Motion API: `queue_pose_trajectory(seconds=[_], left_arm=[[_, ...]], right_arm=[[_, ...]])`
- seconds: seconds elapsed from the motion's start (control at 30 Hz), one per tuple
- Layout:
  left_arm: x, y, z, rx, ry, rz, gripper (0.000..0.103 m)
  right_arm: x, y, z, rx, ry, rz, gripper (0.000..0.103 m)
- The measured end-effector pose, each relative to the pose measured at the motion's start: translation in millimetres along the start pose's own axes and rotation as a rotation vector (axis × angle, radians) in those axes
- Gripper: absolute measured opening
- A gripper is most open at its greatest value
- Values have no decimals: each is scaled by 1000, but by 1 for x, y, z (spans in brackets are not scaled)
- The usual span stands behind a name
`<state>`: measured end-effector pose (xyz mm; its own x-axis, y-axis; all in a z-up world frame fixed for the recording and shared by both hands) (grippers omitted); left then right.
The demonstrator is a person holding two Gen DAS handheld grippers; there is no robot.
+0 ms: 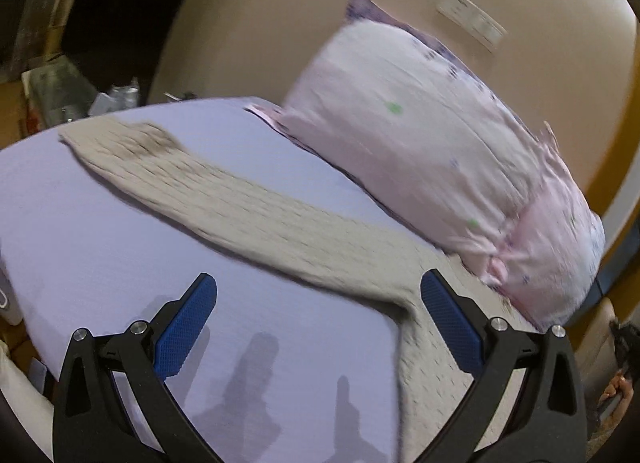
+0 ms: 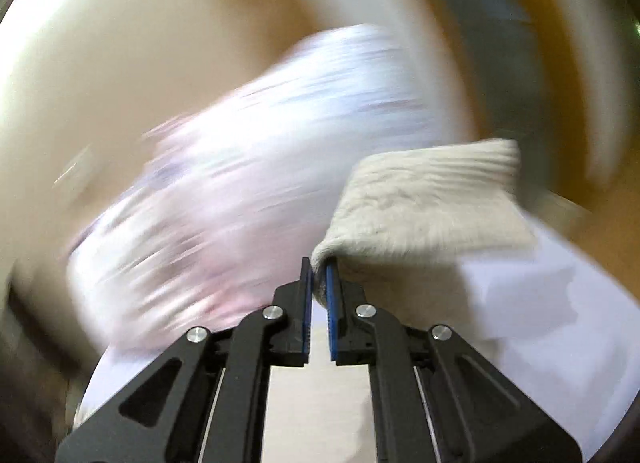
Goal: Fold small clothes
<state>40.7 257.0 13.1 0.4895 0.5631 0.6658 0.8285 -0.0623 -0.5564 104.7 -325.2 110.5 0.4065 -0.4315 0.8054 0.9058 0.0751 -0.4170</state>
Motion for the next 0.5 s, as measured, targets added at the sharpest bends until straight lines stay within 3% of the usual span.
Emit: queue_pose_trajectory(seconds=[0.07, 0.1, 0.2, 0.23, 0.3, 0.5], left_arm=[[10, -4, 18, -2, -65, -16, 102], [12, -5, 23, -4, -86, -18, 102], [23, -7, 46, -8, -180, -21, 101], [26, -7, 53, -12, -202, -22, 98], [35, -7, 73, -1, -253, -21, 89], [57, 9, 132, 31, -432, 20, 76]], right_arm=[[-26, 34, 72, 131, -121, 103, 8], [-52, 59, 112, 201, -199, 208, 12], [-112, 94, 177, 268, -323, 387, 36], [-121, 94, 184, 283, -332, 387, 47], [-125, 87, 184, 283, -329, 353, 61], [-107, 69, 136, 204, -238, 311, 67]])
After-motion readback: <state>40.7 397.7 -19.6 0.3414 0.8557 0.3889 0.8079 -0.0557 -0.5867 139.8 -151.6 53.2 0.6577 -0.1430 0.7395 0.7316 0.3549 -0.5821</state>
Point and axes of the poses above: each gripper's, at about its wrist camera, not at the fingertips, and y roughly the way its jaws point, z to its left, x to its top, the point moved 5 cm from there along y, roughly the way its jaws point, and after that the axes turned 7 degrees about z, right-handed, at the moved point
